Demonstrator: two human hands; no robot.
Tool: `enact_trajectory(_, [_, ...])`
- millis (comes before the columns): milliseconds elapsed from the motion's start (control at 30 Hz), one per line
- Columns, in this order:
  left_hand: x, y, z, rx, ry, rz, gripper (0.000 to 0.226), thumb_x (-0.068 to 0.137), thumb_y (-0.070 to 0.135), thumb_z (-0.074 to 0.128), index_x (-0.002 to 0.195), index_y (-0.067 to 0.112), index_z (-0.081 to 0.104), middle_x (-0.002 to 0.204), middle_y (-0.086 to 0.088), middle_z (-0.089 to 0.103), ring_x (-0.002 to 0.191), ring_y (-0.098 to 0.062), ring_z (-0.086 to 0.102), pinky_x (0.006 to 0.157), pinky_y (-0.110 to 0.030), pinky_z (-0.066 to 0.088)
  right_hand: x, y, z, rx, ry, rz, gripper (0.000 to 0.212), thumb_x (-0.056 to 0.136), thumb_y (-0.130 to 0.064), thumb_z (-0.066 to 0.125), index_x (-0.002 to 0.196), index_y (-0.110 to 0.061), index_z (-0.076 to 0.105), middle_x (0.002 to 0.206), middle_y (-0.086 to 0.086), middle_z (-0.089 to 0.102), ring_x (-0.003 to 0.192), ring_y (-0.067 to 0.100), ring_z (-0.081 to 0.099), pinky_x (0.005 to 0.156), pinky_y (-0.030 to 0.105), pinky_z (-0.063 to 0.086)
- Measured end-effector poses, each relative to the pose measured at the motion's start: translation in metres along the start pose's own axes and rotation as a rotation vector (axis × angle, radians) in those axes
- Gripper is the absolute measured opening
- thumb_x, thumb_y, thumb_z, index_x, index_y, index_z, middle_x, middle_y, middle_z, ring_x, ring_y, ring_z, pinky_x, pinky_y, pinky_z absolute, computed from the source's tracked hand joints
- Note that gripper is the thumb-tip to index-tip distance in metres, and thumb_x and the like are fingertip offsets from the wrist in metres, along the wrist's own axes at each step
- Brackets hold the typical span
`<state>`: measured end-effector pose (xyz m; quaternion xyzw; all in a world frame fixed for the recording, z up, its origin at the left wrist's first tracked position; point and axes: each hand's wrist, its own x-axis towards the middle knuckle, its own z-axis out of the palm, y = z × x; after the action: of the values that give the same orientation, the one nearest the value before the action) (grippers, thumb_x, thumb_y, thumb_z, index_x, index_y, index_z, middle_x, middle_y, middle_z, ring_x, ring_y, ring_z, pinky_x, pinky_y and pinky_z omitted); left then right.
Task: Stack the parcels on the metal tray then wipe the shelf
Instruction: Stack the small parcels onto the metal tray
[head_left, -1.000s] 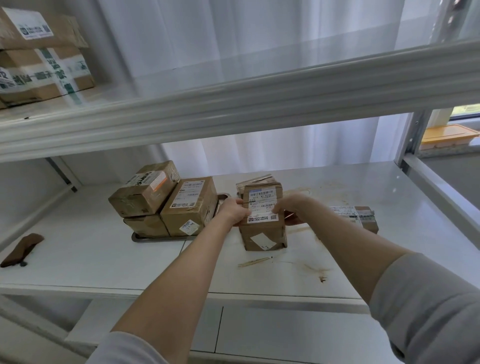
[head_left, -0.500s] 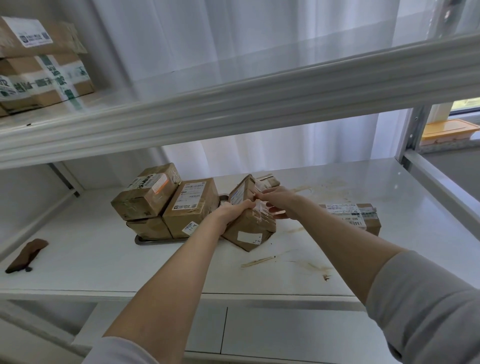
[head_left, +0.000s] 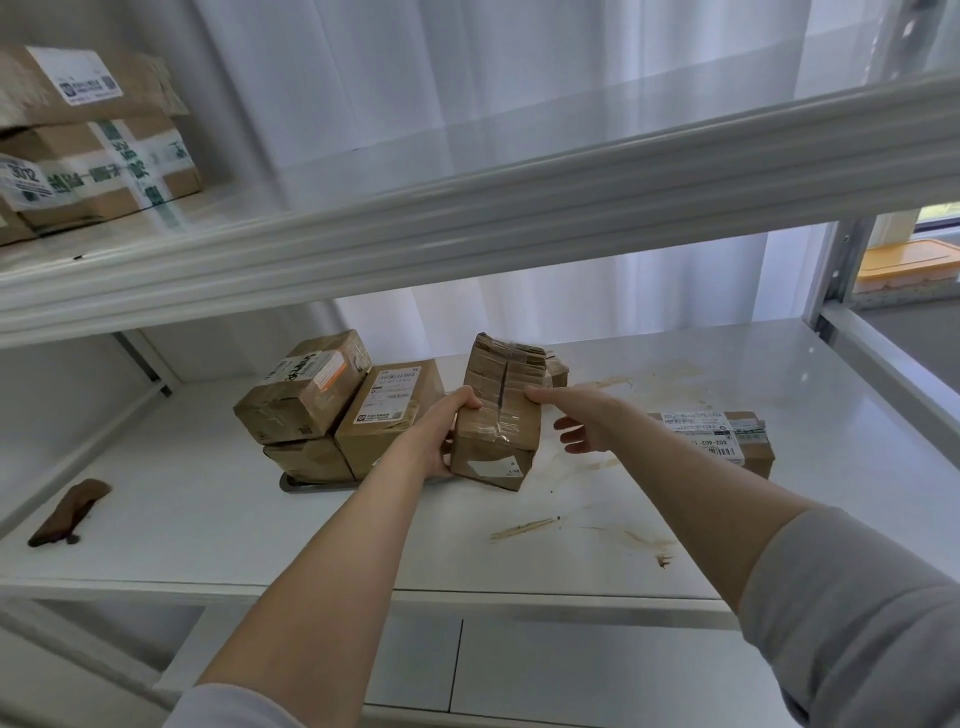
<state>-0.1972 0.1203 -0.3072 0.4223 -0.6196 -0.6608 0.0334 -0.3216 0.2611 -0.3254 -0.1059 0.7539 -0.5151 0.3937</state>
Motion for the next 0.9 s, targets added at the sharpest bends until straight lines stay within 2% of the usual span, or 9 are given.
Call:
enact_trajectory(133, [0.002, -0.001, -0.006, 0.027, -0.026, 0.036, 0.020, 0.076, 0.023, 0.060, 0.095, 0.022, 0.056, 0.102, -0.009, 0.059, 0.094, -0.024, 0.055, 0.070, -0.034, 0.050, -0.001, -0.003, -0.002, -0.023, -0.029, 0.001, 0.056, 0.080, -0.048, 0.072, 0.115, -0.016, 0.044, 0.121, 0.009, 0.052, 0.114, 0.027, 0.051, 0.098, 0.041, 0.047])
enact_trajectory(233, [0.001, -0.001, -0.007, 0.051, -0.079, 0.061, 0.018, 0.074, 0.015, 0.056, 0.090, 0.022, 0.057, 0.102, -0.007, 0.056, 0.095, -0.024, 0.051, 0.072, -0.033, 0.047, -0.001, -0.006, -0.002, 0.001, -0.048, -0.005, 0.046, 0.079, -0.039, 0.075, 0.112, -0.017, 0.053, 0.118, 0.006, 0.055, 0.113, 0.026, 0.052, 0.096, 0.040, 0.047])
enact_trajectory(300, [0.000, 0.000, -0.006, 0.042, -0.139, 0.079, 0.028, 0.067, 0.010, 0.056, 0.092, 0.024, 0.058, 0.103, -0.007, 0.055, 0.101, -0.026, 0.050, 0.076, -0.035, 0.046, -0.001, -0.010, -0.001, 0.041, -0.066, -0.020, 0.036, 0.079, -0.029, 0.076, 0.108, -0.018, 0.059, 0.117, 0.005, 0.059, 0.112, 0.025, 0.054, 0.094, 0.039, 0.048])
enact_trajectory(400, [0.002, -0.001, -0.004, 0.044, -0.214, 0.141, 0.047, 0.067, 0.004, 0.053, 0.107, 0.028, 0.056, 0.101, -0.005, 0.056, 0.101, -0.024, 0.049, 0.076, -0.037, 0.047, -0.004, -0.016, -0.003, 0.109, -0.114, -0.076, 0.025, 0.082, -0.009, 0.070, 0.103, -0.019, 0.060, 0.109, 0.004, 0.065, 0.102, 0.022, 0.060, 0.096, 0.038, 0.049])
enact_trajectory(467, [0.004, -0.001, -0.003, 0.068, -0.206, 0.190, 0.050, 0.080, -0.003, 0.048, 0.120, 0.028, 0.050, 0.098, -0.003, 0.056, 0.093, -0.020, 0.051, 0.087, -0.044, 0.044, -0.007, -0.020, -0.005, 0.092, -0.143, -0.110, 0.030, 0.083, 0.003, 0.064, 0.098, -0.022, 0.058, 0.107, 0.003, 0.064, 0.099, 0.020, 0.059, 0.097, 0.038, 0.048])
enact_trajectory(533, [0.008, -0.001, -0.003, 0.062, -0.194, 0.224, 0.051, 0.085, -0.005, 0.050, 0.128, 0.022, 0.046, 0.096, -0.003, 0.060, 0.092, -0.019, 0.056, 0.096, -0.048, 0.041, -0.008, -0.020, -0.005, 0.049, -0.134, -0.122, 0.036, 0.082, 0.010, 0.059, 0.098, -0.023, 0.056, 0.110, 0.004, 0.062, 0.105, 0.022, 0.057, 0.093, 0.037, 0.048])
enact_trajectory(633, [0.012, -0.001, -0.003, 0.047, -0.191, 0.264, 0.059, 0.083, -0.003, 0.061, 0.134, 0.020, 0.045, 0.107, -0.003, 0.065, 0.107, -0.025, 0.059, 0.100, -0.051, 0.044, -0.006, -0.017, -0.005, 0.043, -0.107, -0.130, 0.049, 0.081, 0.012, 0.058, 0.116, -0.021, 0.054, 0.117, 0.006, 0.060, 0.111, 0.024, 0.056, 0.086, 0.035, 0.048])
enact_trajectory(733, [0.012, 0.000, -0.003, 0.021, -0.190, 0.259, 0.064, 0.080, 0.009, 0.073, 0.135, 0.025, 0.044, 0.122, -0.004, 0.063, 0.116, -0.027, 0.057, 0.103, -0.056, 0.041, -0.005, -0.017, -0.006, 0.028, -0.109, -0.129, 0.052, 0.081, 0.010, 0.061, 0.119, -0.024, 0.052, 0.116, 0.006, 0.059, 0.112, 0.024, 0.054, 0.089, 0.035, 0.049])
enact_trajectory(900, [0.015, 0.001, -0.003, -0.032, -0.153, 0.247, 0.061, 0.083, 0.025, 0.071, 0.137, 0.024, 0.043, 0.115, -0.006, 0.064, 0.112, -0.027, 0.058, 0.099, -0.055, 0.044, -0.006, -0.020, -0.008, 0.005, -0.116, -0.122, 0.047, 0.082, 0.007, 0.063, 0.116, -0.024, 0.052, 0.107, 0.003, 0.059, 0.107, 0.022, 0.055, 0.095, 0.037, 0.048])
